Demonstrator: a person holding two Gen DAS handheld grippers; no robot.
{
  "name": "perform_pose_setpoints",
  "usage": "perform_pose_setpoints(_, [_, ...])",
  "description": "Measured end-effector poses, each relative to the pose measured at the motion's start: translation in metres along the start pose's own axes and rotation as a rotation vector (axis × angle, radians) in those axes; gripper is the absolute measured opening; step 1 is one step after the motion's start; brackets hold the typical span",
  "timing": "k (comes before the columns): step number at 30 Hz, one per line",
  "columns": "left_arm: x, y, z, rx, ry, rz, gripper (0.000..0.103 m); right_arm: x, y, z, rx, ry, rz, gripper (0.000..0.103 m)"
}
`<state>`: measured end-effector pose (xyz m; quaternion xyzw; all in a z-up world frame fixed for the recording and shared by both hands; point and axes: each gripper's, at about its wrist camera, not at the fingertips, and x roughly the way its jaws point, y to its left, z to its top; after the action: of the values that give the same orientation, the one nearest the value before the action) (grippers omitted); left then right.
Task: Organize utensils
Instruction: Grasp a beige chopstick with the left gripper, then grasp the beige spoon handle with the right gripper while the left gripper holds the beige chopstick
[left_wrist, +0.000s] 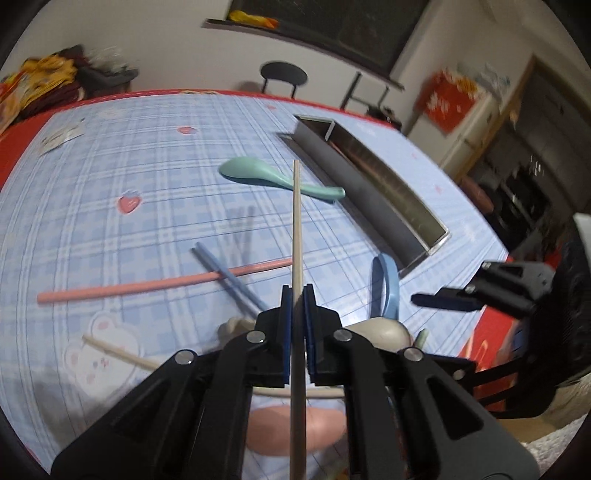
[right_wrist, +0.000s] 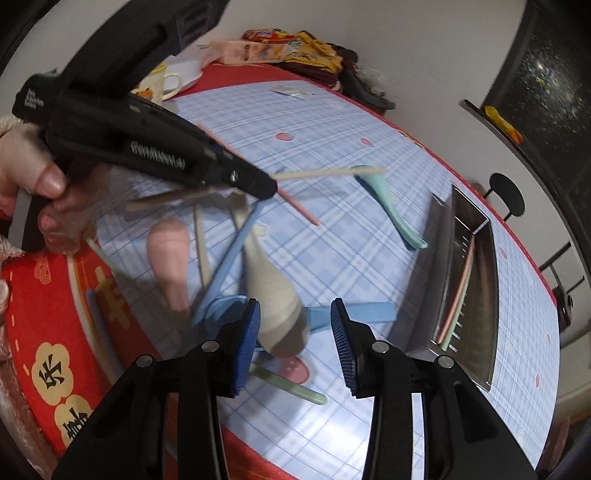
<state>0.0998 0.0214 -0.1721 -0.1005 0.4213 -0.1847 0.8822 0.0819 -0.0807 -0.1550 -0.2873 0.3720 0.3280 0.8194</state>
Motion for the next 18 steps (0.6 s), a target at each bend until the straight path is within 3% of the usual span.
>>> perform_pose_setpoints(7, [-0.032,0.019,-0.026,-0.131,-0.116,0.006,0.010,0.013,0.014,0.002,-0.062,0.054,-0.022,0.034])
perform_pose_setpoints(14, [-0.043,0.028,-0.041,-0.173,-0.172,0.019,0.010,0.018,0.016,0.008,-0.078,0.073,-0.036,0.034])
perform_pose_setpoints(18, [-0.042,0.033,-0.047,-0.190,-0.182,0.005,0.010,0.019,0.006,0.010,-0.010,0.089,0.011,0.033])
